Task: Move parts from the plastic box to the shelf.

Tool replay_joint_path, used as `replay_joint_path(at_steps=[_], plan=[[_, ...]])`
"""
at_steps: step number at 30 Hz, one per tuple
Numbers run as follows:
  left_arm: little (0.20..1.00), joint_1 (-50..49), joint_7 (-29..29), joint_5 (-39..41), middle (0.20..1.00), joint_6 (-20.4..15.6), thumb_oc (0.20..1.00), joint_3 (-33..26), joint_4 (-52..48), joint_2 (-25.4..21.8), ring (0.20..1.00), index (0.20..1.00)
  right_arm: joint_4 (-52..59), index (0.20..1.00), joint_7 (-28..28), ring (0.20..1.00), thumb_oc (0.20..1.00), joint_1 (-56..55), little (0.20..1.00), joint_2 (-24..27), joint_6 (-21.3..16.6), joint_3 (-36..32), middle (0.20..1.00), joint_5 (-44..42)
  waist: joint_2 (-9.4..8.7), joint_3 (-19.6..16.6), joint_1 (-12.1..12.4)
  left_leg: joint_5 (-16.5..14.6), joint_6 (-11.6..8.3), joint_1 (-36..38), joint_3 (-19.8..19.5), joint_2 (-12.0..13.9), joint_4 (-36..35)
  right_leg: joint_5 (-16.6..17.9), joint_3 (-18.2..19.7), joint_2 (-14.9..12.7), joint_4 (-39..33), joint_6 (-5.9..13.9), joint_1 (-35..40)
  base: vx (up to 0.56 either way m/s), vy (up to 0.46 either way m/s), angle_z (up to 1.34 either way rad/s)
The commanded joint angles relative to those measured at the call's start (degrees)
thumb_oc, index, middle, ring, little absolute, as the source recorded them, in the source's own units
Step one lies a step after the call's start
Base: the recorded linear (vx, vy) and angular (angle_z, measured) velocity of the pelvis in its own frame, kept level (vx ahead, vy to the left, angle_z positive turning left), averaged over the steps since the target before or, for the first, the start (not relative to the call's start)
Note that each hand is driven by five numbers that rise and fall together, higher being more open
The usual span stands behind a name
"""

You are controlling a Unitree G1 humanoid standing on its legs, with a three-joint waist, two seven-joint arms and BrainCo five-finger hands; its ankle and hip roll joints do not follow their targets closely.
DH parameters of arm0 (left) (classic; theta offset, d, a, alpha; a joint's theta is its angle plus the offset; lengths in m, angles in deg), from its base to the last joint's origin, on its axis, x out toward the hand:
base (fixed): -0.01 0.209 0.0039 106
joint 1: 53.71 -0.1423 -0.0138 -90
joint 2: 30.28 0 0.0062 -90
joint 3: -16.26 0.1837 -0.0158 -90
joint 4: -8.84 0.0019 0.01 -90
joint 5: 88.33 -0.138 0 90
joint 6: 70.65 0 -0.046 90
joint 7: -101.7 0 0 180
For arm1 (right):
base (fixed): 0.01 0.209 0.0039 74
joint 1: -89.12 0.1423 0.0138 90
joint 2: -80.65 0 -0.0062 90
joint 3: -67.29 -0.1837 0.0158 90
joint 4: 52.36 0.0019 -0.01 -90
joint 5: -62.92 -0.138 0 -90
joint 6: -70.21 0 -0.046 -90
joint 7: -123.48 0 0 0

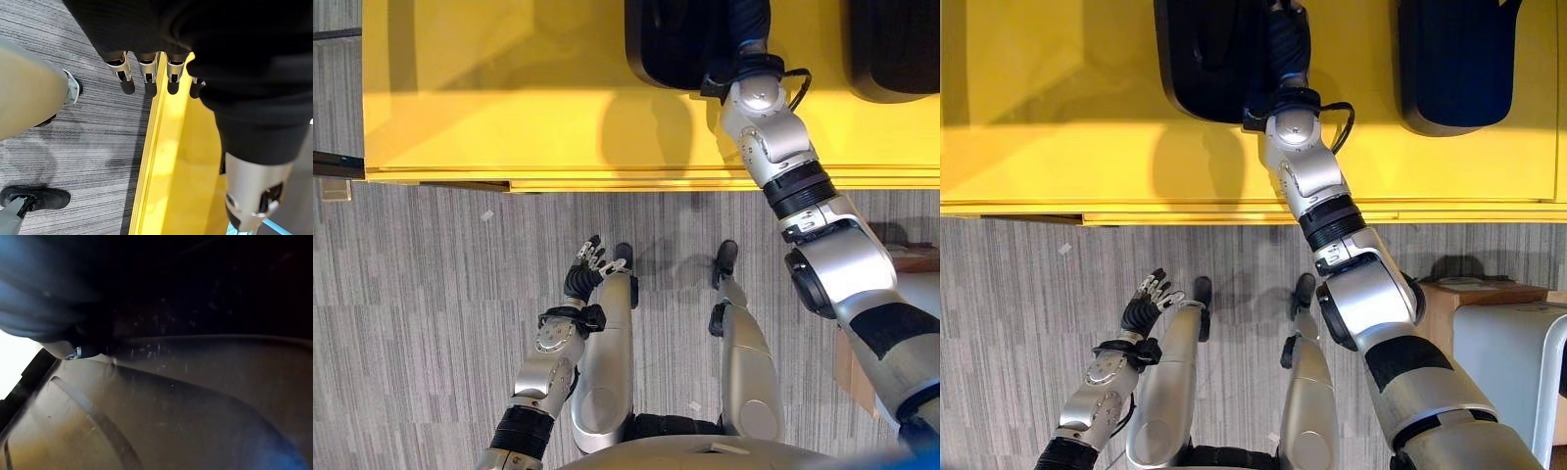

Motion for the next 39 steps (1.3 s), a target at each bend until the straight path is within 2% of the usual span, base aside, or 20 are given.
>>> replay_joint_path(at_steps=[1, 16, 39], plan=[[1.0, -2.31, -1.3, 1.05, 1.0, -2.0, 1.0, -0.02, -5.18, 0.78, 1.0, 1.0, -1.46, 0.2, -0.26, 0.2, 0.2, 3.33, 0.2, 2.05, -1.51, -1.4, 0.2, -1.46, 3.15, -1.39, 1.52, 15.72, -5.35, 5.41, 0.53, 3.99, -15.95, 0.19, 0.08, -0.19, 8.06, -0.47, 3.19, 0.0, 0.0, -0.04], [1.0, -2.53, -1.5, 1.34, 1.0, -1.87, 1.0, -0.08, -5.34, 0.24, 1.0, 1.0, -3.97, 0.2, 0.12, 0.2, 0.2, 1.24, 0.2, 0.33, -1.49, -4.26, 0.2, -3.38, 3.81, -1.39, 1.22, 15.6, -5.54, 6.15, 0.41, 4.42, -15.84, 0.27, -0.33, -0.03, 7.66, -0.43, 4.13, 0.0, 0.0, 0.0], [1.0, -2.43, -1.63, 0.44, 1.0, -1.76, 1.0, -0.72, -5.81, 0.83, 1.0, 1.0, -8.39, 0.2, 1.9, 0.2, 0.2, -1.19, 0.2, 3.17, -0.18, 0.14, 0.2, 1.08, 3.57, -1.39, 0.37, 16.02, -6.08, 5.18, 0.21, 5.05, -16.59, 0.62, -0.66, 0.08, 7.0, -0.23, 3.49, 0.0, 0.0, 0.0]])
